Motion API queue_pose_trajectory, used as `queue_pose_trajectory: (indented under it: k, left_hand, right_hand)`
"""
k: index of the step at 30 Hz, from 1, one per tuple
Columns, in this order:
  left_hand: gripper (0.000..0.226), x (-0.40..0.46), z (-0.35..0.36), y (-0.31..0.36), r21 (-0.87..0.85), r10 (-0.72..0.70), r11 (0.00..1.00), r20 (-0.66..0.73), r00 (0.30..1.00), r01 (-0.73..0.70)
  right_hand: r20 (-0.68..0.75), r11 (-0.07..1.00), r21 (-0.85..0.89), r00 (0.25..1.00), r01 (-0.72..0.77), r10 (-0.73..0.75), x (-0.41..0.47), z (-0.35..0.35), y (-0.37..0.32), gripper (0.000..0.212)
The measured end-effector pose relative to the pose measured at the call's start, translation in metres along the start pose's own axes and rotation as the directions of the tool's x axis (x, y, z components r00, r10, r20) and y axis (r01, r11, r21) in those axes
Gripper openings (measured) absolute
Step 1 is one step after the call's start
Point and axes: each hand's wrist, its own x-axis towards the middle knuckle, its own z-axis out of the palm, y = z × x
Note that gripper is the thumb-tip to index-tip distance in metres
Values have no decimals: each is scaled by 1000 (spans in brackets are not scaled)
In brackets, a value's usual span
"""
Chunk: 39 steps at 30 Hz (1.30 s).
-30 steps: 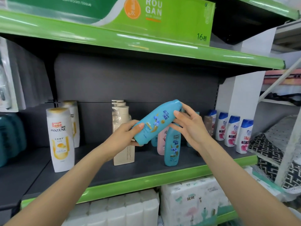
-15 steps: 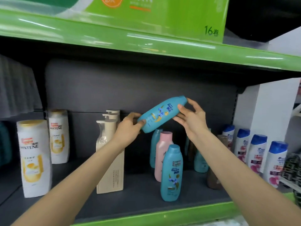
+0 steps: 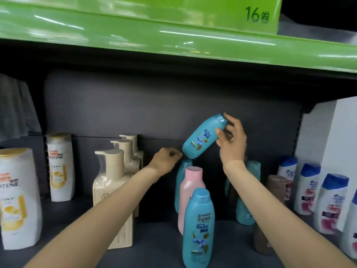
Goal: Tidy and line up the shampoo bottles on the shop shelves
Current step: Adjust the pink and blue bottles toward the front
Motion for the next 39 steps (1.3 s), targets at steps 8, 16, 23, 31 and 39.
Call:
queue_pose_trajectory:
  k: [8, 16, 23, 31, 39]
  left_hand:
    - [4, 2, 10, -5, -58, -19, 998, 57, 998, 22]
    - [5, 5, 18, -4, -89, -80, 992, 64, 995, 85]
    - [2, 2, 19, -4, -152, -118, 980, 74, 990, 129]
    - [9, 0, 19, -1, -128, -139, 981, 64, 988, 146]
    - [8, 2, 19, -3, -135, -178, 973, 62, 982, 185]
  right_hand:
    - [180, 974, -228, 983, 14, 28, -5, -6, 47, 42]
    - [338, 926, -377, 933, 16, 122, -20, -14, 84, 40]
    - [351, 930, -365, 920, -39, 176, -17, -17, 103, 42]
    - [379, 957, -257, 897, -133, 226, -11, -14, 116, 42]
    - [517, 966, -214, 822, -148, 240, -2, 9, 126, 48]
